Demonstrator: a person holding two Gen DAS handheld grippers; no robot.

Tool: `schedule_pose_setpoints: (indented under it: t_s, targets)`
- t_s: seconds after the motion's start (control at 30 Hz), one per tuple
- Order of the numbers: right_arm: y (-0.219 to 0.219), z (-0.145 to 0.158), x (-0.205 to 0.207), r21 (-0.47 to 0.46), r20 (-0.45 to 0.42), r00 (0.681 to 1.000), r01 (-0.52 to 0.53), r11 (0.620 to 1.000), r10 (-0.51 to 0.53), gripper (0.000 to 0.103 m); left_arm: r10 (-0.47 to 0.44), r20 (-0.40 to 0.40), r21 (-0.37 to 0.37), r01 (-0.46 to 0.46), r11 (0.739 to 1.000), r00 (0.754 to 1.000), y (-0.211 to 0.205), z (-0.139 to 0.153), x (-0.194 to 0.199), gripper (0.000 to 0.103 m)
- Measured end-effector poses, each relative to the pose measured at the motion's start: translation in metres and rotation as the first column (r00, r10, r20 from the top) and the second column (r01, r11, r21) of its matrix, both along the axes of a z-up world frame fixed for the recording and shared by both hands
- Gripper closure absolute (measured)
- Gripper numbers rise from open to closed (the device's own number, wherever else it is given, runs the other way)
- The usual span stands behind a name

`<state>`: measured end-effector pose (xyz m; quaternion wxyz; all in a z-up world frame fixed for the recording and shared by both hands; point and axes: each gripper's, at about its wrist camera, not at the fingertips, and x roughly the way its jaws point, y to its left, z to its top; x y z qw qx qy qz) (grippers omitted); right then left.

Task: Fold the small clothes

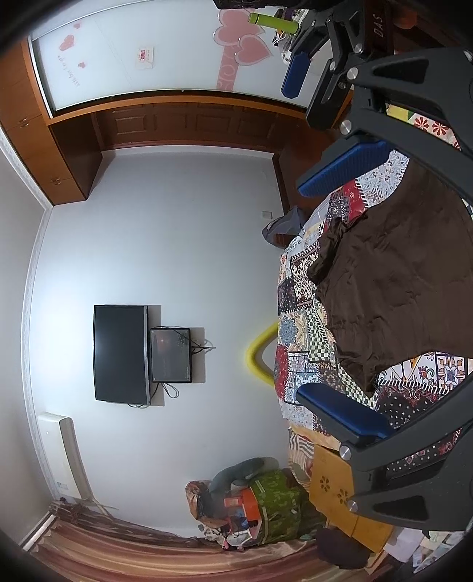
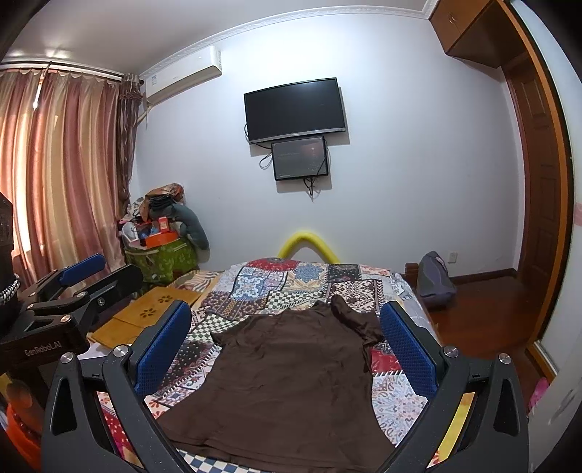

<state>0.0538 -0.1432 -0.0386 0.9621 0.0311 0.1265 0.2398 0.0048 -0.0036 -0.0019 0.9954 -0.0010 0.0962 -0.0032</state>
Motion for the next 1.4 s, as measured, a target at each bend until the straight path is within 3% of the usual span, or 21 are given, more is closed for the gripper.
schedule_pose_setpoints:
  t_s: [1.4]
  targets:
    - [0.0095, -0.0038, 0.0067, -0.026, -0.028, 1.0, 0.0, 1.0, 0.0, 0.0, 0.022, -0.004, -0.023, -0.022, 0.999, 1.0, 0.0078, -0.0034, 0.0035, 0.0]
